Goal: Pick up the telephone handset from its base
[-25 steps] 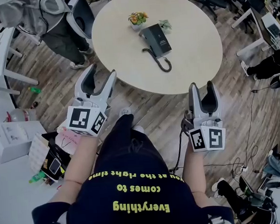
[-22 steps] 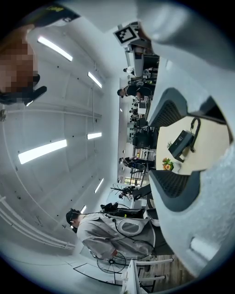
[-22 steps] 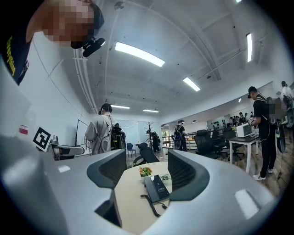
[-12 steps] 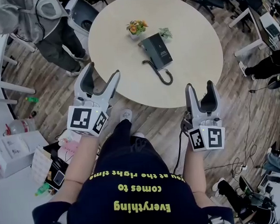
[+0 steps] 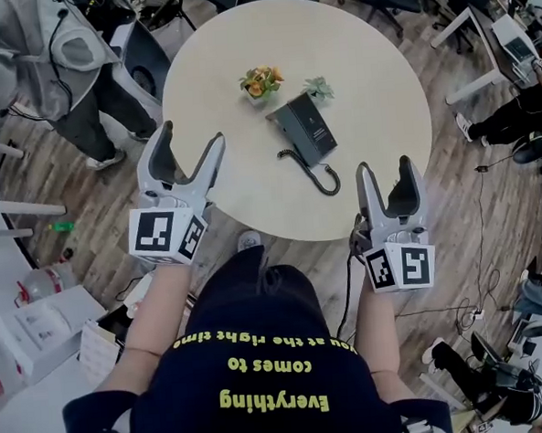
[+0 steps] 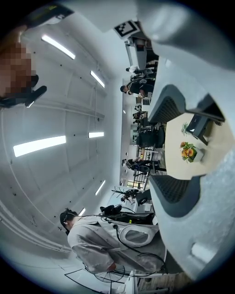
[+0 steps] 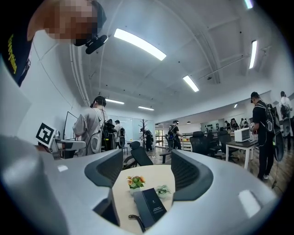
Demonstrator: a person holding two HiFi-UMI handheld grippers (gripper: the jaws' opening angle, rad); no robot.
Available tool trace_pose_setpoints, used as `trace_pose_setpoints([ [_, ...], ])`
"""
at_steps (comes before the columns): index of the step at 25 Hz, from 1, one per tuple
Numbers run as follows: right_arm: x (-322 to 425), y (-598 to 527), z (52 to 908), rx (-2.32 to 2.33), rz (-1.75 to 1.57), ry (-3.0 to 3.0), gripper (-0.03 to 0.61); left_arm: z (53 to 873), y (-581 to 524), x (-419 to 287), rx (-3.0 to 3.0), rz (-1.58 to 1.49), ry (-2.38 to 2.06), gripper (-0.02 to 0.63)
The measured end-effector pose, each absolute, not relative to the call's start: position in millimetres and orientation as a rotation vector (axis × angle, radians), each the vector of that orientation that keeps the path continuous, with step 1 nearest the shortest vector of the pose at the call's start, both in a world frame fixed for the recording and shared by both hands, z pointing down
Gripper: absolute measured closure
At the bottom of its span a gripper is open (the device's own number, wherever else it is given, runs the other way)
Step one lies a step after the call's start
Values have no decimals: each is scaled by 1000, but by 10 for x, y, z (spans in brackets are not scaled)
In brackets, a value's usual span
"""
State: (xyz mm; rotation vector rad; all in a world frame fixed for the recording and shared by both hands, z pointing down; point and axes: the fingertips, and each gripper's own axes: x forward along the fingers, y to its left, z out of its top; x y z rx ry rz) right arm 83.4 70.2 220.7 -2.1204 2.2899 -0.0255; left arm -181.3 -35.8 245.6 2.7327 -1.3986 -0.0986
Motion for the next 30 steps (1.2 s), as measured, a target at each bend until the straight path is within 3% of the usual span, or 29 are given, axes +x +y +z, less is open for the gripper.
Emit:
trace_pose_setpoints([
  [30, 1787, -618, 2515, -1880, -150, 2471, 255, 2916, -1161, -772, 2558, 17, -1511, 242],
])
